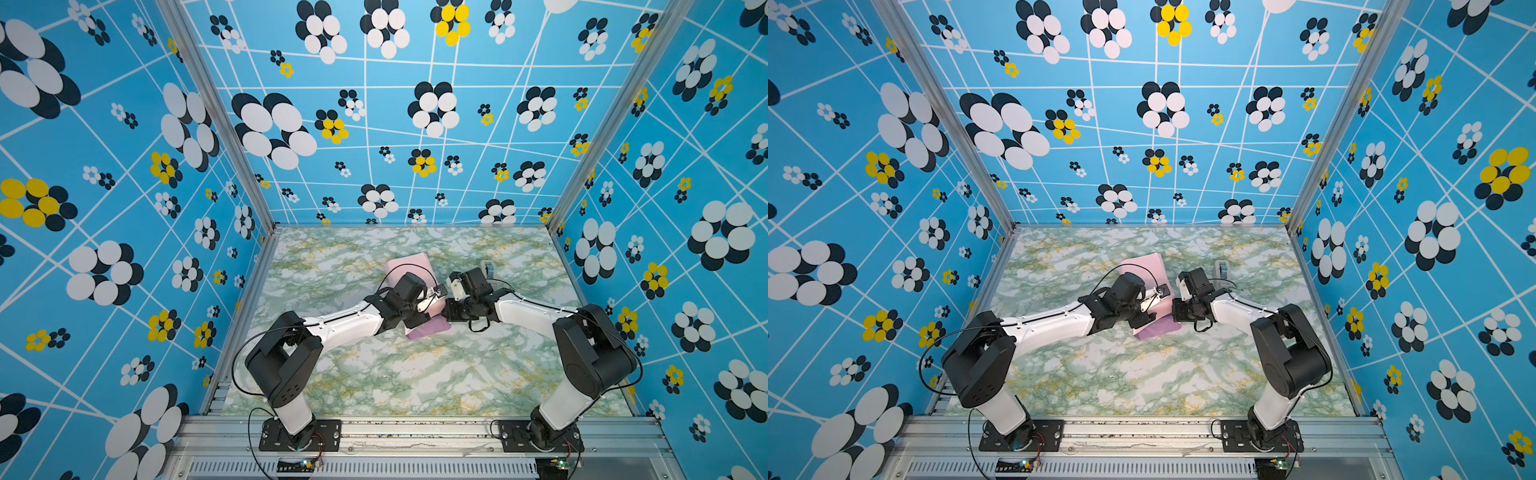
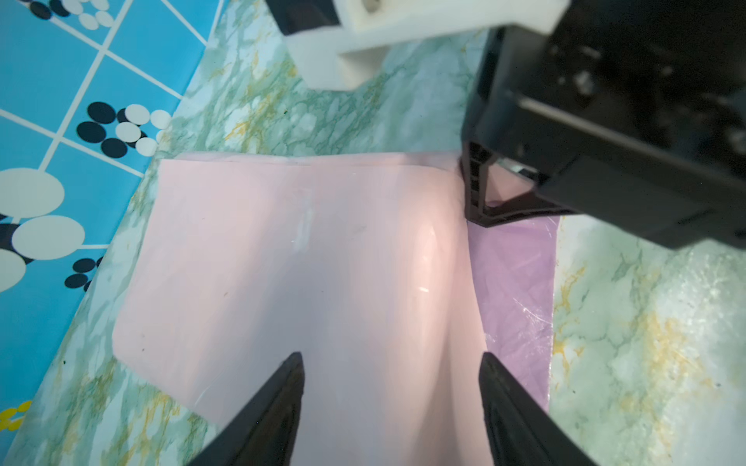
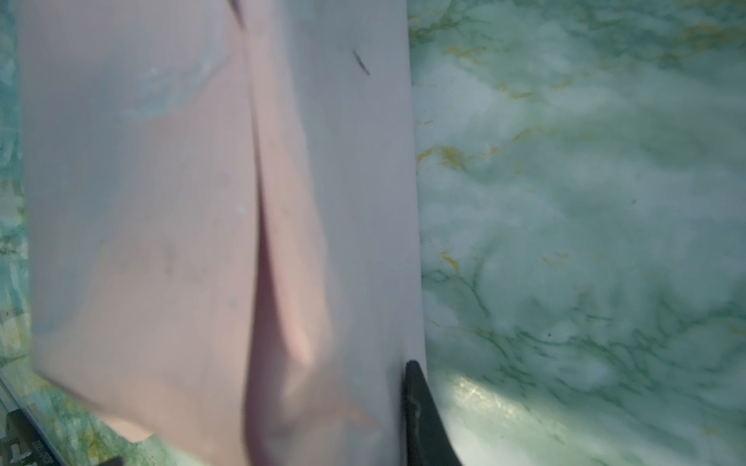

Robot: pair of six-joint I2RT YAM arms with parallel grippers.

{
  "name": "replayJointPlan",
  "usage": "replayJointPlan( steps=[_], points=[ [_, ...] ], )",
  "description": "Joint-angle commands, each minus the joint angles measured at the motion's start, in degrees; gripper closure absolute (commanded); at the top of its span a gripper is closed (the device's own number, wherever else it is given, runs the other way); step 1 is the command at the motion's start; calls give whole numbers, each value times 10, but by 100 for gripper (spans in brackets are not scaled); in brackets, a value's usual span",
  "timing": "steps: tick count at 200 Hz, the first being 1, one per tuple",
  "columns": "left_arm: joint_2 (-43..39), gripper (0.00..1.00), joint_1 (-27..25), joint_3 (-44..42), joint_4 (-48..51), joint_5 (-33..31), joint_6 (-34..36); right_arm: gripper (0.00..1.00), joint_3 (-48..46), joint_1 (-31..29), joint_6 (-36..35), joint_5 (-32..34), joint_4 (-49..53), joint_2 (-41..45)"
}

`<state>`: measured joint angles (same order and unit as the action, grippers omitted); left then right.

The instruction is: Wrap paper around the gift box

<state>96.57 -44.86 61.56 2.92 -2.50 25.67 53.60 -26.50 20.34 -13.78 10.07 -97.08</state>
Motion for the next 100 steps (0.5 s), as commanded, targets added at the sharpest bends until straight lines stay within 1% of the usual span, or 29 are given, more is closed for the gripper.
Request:
replayJointPlan(
  steps=[1, 25, 43, 72, 100],
  points=[
    [-18, 23, 12, 13, -5, 16, -31, 91, -11, -4, 3, 4, -13, -4],
    [4, 15, 11, 29, 16, 16, -14, 94, -15, -6, 4, 2, -17, -4],
    [20, 14, 10, 36, 21, 16, -8, 95, -19, -8, 3, 1, -18, -3],
    [50, 15, 8, 57, 32, -20, 1, 99, -27, -9, 3, -1, -20, 2],
    [76, 22, 8, 73, 48, -54, 14, 100, -37, -10, 2, 0, -16, 12]
  ],
)
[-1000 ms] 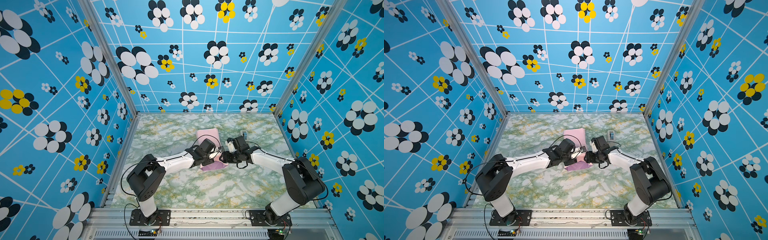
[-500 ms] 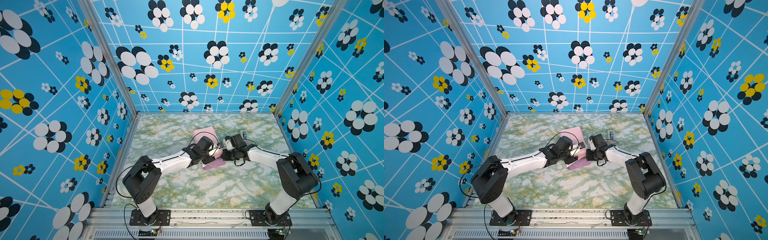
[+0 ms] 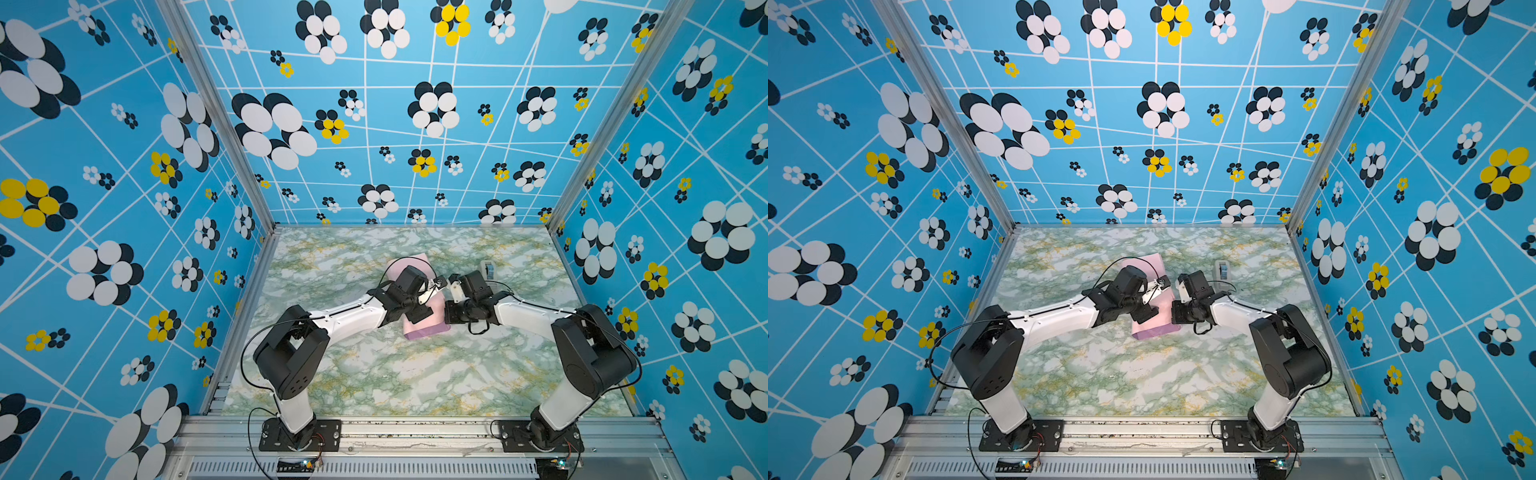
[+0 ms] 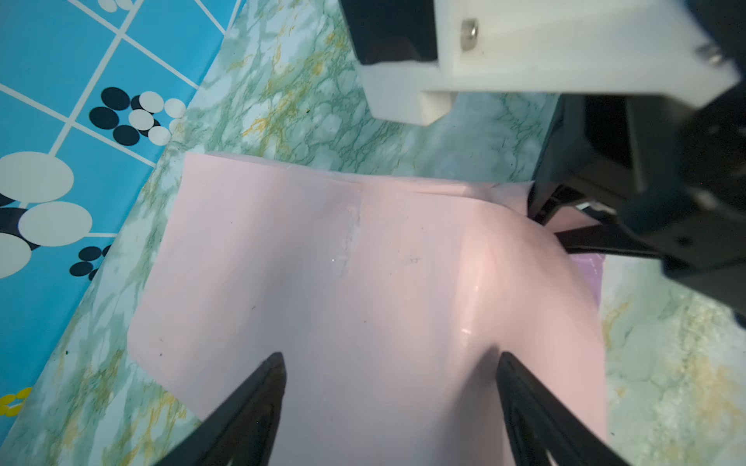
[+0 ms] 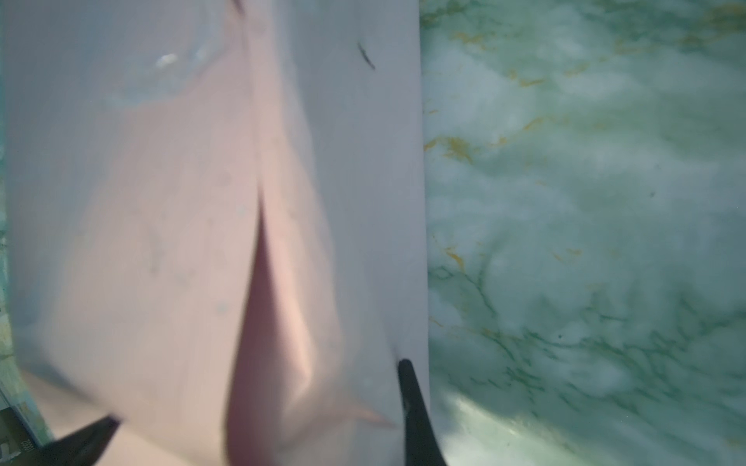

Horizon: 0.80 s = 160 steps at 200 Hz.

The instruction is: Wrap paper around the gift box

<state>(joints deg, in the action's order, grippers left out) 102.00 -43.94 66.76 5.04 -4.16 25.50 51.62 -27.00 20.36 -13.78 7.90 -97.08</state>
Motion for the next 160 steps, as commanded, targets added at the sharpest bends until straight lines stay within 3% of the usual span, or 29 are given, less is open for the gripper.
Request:
replayJointPlan(
  steps=[1, 38, 48, 65, 80, 112, 160],
  points=[
    [22, 23, -1, 20, 26, -38, 16, 100, -17, -4, 2, 0, 6, 13],
    [23, 37, 0, 4, 24, -32, 27, 96, -34, -4, -2, 6, 14, 39],
    [22, 40, 0, -1, 24, -32, 26, 88, -36, -4, -2, 4, 20, 48],
    [18, 43, 0, -11, 18, -26, 25, 62, -42, -4, -6, -2, 33, 77],
    [16, 44, 0, -16, 16, -19, 22, 53, -47, 5, -12, -15, 41, 106],
    [14, 45, -1, -22, 8, -3, 20, 47, -41, 33, -40, -15, 70, 132],
    [10, 46, -1, -28, 2, 13, 20, 48, 21, 34, -118, 1, 120, 48]
  ],
)
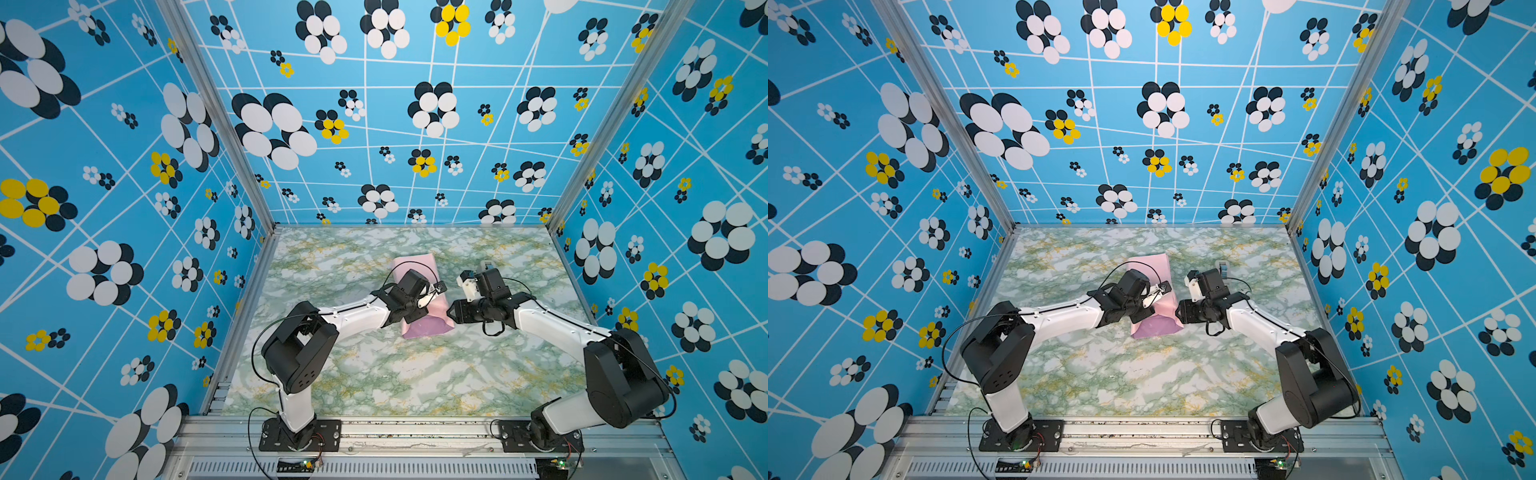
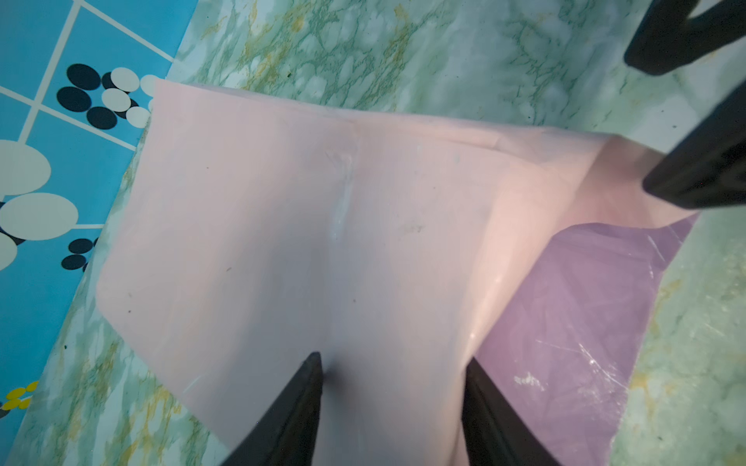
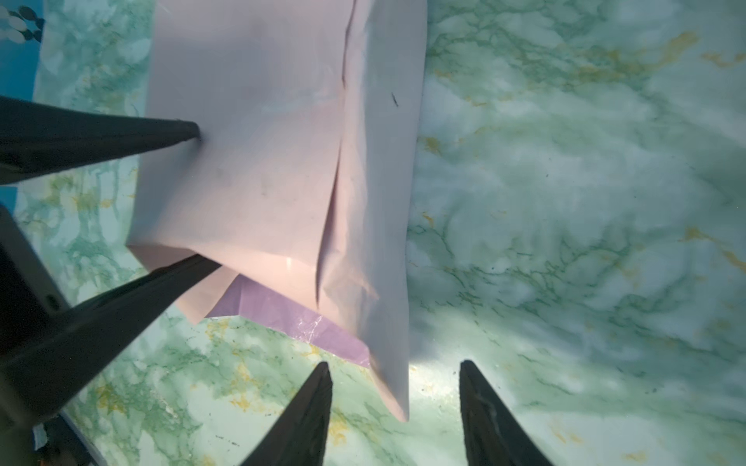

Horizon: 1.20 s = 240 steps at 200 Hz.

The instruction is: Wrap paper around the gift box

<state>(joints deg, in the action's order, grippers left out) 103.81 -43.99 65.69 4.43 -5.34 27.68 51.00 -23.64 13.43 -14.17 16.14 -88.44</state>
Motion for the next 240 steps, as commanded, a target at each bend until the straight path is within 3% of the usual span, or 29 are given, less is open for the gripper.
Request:
replayJointPlan(
  steps=[1, 44, 66, 112, 140, 162, 179, 192, 222, 240],
  points=[
    [-9, 46, 0, -18, 8, 25, -2, 47, 27, 0, -48, 5, 36, -40],
    [-10, 47, -2, -18, 9, 38, 0, 53, 51, 0, -56, 6, -13, -87],
    [-10, 47, -2, -18, 8, 42, 0, 65, 58, -1, -50, 3, -33, -111],
    [-7, 47, -4, -15, 6, 35, -6, 100, 43, -15, -34, 30, -57, -115],
    [-5, 48, -4, -14, 3, 20, -12, 100, 14, -19, -13, 42, -74, -93],
    [-4, 48, -4, -14, 1, 18, -13, 72, -5, -19, -1, 45, -73, -75],
    [-7, 48, -4, -17, -1, 19, -14, 67, -16, -20, 7, 51, -83, -76],
    [-7, 48, -4, -18, -3, 20, -16, 69, -14, -20, 14, 49, -85, -85],
    [-6, 48, -3, -18, -7, 22, -24, 100, -20, -30, 28, 65, -87, -86],
    [-4, 48, -3, -17, -8, 22, -26, 100, -40, -31, 36, 65, -92, -75]
  ],
)
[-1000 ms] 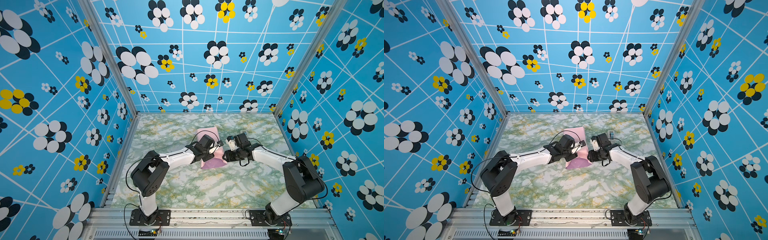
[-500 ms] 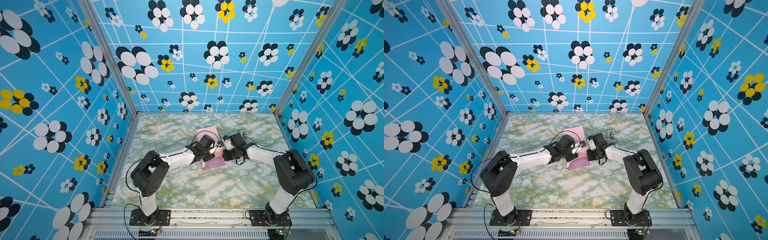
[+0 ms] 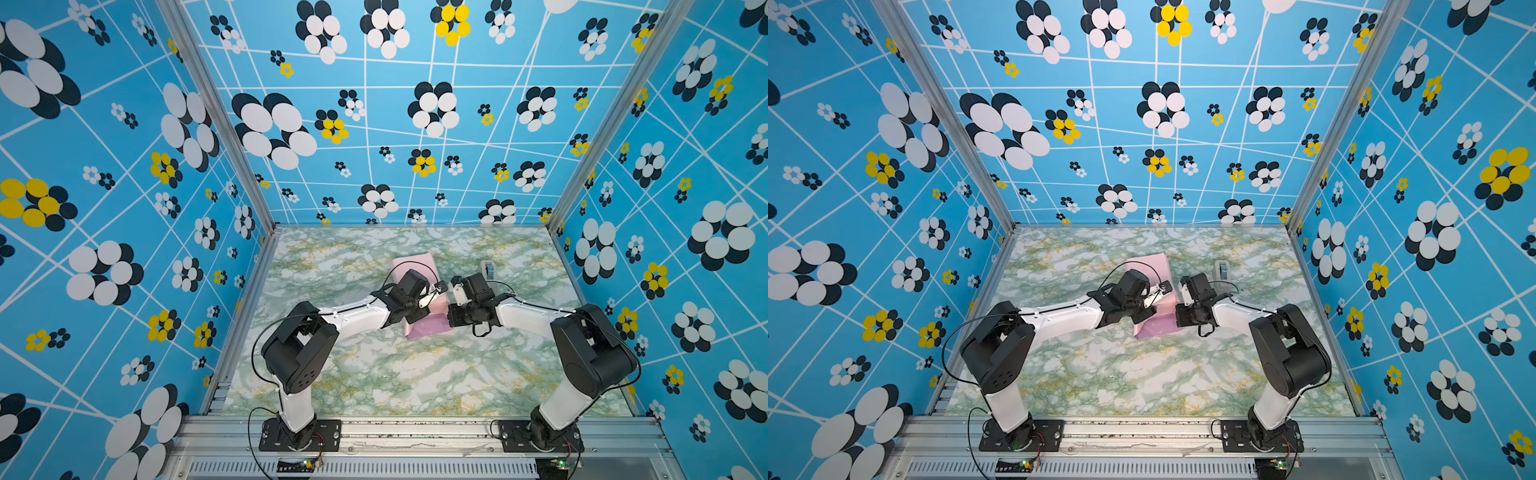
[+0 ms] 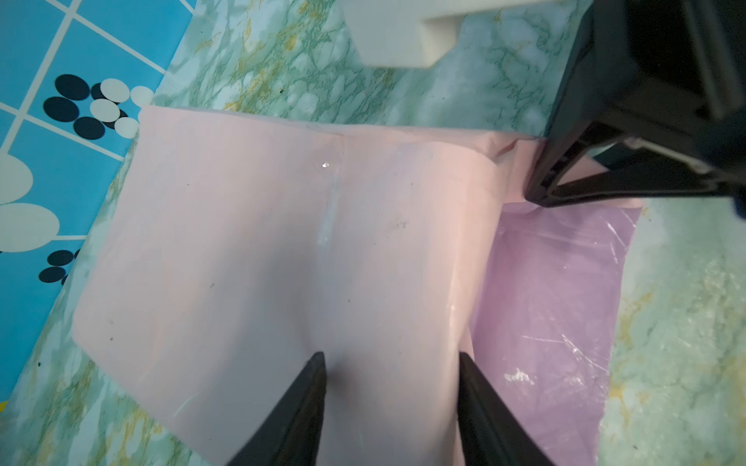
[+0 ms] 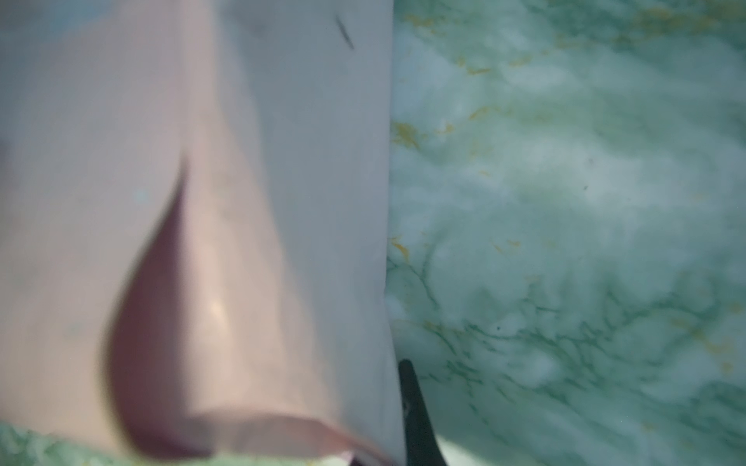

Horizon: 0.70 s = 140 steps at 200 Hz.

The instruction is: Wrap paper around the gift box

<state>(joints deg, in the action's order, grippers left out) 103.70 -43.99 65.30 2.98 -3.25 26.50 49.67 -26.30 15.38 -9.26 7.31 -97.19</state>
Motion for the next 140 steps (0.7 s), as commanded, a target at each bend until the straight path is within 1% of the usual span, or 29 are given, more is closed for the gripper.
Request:
replayJointPlan(
  steps=[1, 7, 17, 25, 32, 40, 46, 53, 57, 66, 70, 85, 91, 101, 107, 119, 131, 140],
  points=[
    [-3, 48, -4, -13, 7, 1, -14, 100, -28, -5, 16, 16, -4, 13],
    [-3, 48, -4, -12, 5, 0, -15, 100, -32, -5, 19, 15, -2, 16],
    [-3, 48, -4, -12, 4, 1, -15, 86, -41, -5, 21, 15, 3, 22],
    [-3, 48, -3, -13, 4, 0, -14, 78, -46, -6, 23, 15, 7, 28],
    [-3, 48, -3, -12, 4, 0, -14, 74, -53, -6, 25, 15, 10, 31],
    [-3, 48, -3, -11, 4, 0, -13, 73, -56, -6, 26, 18, 12, 34],
    [-3, 48, -2, -13, 4, 0, -13, 73, -59, -5, 28, 19, 11, 35],
    [-4, 48, -3, -13, 3, 0, -14, 78, -62, -5, 31, 19, 8, 37],
    [-4, 48, -2, -13, 2, 0, -14, 82, -64, -5, 32, 20, 7, 37],
    [-4, 48, -2, -13, 3, 2, -15, 96, -65, -6, 36, 20, 3, 38],
    [-5, 48, -2, -13, 3, 4, -16, 100, -65, -6, 38, 18, 1, 40],
    [-3, 48, -2, -14, 1, 5, -18, 100, -67, -7, 42, 15, -3, 50],
    [-3, 48, -3, -16, 1, 4, -19, 92, -67, -7, 43, 12, -3, 55],
    [-3, 49, -3, -16, 0, 4, -20, 74, -69, -7, 45, 8, 0, 67],
    [-2, 49, -2, -16, 0, 4, -20, 68, -70, -7, 47, 4, -2, 75],
    [-3, 49, -2, -16, 0, 5, -20, 62, -76, -6, 52, -3, -6, 94],
    [-3, 49, -3, -16, -1, 5, -20, 60, -85, 2, 63, -16, -14, 112],
    [-3, 49, -2, -16, 0, 6, -20, 58, -96, 14, 75, -39, -26, 127]
  ],
)
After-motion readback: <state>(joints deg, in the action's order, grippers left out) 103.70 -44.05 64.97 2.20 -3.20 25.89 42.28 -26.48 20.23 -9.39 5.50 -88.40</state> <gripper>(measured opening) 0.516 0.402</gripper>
